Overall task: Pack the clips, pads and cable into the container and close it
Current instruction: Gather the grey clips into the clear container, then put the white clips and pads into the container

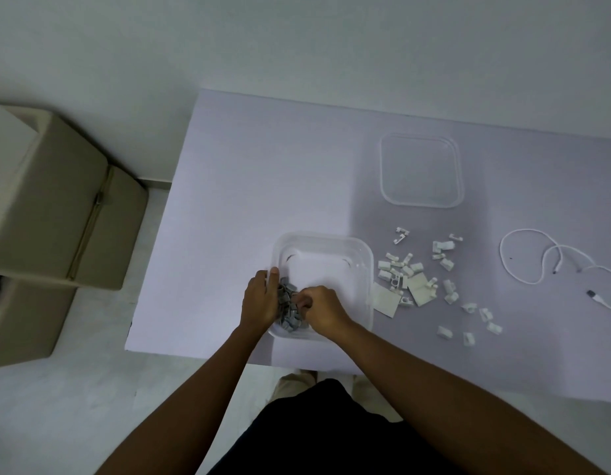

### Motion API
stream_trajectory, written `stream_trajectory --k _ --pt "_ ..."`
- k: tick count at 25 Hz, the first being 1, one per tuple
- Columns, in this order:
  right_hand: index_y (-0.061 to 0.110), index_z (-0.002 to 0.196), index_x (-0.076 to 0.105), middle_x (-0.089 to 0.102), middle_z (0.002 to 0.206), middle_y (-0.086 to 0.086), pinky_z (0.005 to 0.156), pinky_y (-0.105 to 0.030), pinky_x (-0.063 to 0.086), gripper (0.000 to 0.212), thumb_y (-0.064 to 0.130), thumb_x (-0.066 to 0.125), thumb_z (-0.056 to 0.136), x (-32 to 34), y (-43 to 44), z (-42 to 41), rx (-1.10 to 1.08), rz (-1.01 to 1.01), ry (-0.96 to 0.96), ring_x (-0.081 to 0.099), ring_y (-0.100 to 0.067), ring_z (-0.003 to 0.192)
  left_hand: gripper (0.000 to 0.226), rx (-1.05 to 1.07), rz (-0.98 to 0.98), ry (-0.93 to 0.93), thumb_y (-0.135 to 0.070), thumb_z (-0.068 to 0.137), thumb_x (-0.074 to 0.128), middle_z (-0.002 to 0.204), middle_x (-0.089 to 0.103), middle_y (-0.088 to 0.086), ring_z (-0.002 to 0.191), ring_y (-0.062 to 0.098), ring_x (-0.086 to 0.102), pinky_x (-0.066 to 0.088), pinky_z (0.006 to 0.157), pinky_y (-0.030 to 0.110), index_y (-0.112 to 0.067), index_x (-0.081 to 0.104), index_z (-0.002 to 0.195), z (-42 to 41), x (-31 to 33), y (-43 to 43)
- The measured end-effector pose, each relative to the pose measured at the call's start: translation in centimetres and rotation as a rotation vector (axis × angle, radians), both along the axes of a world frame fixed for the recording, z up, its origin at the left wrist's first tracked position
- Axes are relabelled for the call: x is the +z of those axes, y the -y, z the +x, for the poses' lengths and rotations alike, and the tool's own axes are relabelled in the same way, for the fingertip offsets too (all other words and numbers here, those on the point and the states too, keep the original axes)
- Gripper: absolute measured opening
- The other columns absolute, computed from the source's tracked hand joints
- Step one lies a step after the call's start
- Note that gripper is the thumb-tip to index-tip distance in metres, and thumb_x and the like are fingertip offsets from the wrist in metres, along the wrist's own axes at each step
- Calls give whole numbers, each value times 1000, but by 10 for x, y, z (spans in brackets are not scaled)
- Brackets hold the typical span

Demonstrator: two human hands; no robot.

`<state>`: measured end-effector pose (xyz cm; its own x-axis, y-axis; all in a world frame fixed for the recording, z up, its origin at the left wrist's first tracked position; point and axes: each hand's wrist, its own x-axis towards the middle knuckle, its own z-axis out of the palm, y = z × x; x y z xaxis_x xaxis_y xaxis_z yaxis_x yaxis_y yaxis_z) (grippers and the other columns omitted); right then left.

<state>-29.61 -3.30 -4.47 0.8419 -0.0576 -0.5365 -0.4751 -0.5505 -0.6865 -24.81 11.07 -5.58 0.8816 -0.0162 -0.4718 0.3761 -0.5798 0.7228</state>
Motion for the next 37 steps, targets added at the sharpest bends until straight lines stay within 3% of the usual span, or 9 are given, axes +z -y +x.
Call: stream_trajectory --k 5,12,18,24,28,31,34,37 --pt "3 101 73 74 97 -14 80 -23 57 20 -7 65 85 -1 8 -2 -42 -2 -40 68 -18 85 47 -1 9 10 -54 101 32 94 61 4 91 24 59 49 83 41 -14 56 97 0 0 1" --pt "6 95 70 66 88 -5 73 -29 59 16 -7 65 86 0 16 -8 -94 30 -144 66 -20 81 48 -8 17 -4 -54 101 32 99 61 5 94 24 58 48 83 38 -12 57 104 0 2 1" --pt "-3 100 70 72 93 -19 72 -29 59 17 -9 64 86 6 12 -13 -55 151 -184 69 -23 78 52 -16 30 -26 -54 101 30 100 61 5 93 24 58 45 83 38 -10 57 104 0 6 2" --pt "0 96 71 72 92 -20 66 -31 58 23 -15 55 87 9 13 -14 -86 185 -185 68 -23 76 52 -26 46 -32 -53 101 31 106 61 9 100 27 59 46 83 37 -8 56 110 1 3 1" --pt "2 97 71 72 89 -15 64 -30 60 23 -13 57 87 23 28 -14 -138 212 -130 69 -20 78 56 -16 179 181 -53 97 42 130 52 15 121 31 47 45 98 49 -12 45 134 6 15 9" --pt "4 94 68 71 82 -14 52 -24 54 14 -7 59 89 45 59 -18 -303 283 -28 69 -14 66 47 -41 218 450 -42 96 53 130 52 12 123 29 44 39 100 46 -13 49 133 18 41 41" --pt "4 91 68 71 77 -13 48 -28 51 7 -1 66 88 61 104 -31 -511 285 155 67 -20 61 35 -197 131 596 -34 94 56 122 56 8 116 23 48 40 97 39 -13 57 122 25 60 87" --pt "10 88 68 70 77 -12 49 -26 48 7 2 66 87 59 161 -57 -723 139 249 63 -18 57 22 -510 -107 556 -23 94 59 102 64 1 93 12 58 50 85 32 -13 62 113 15 71 146"
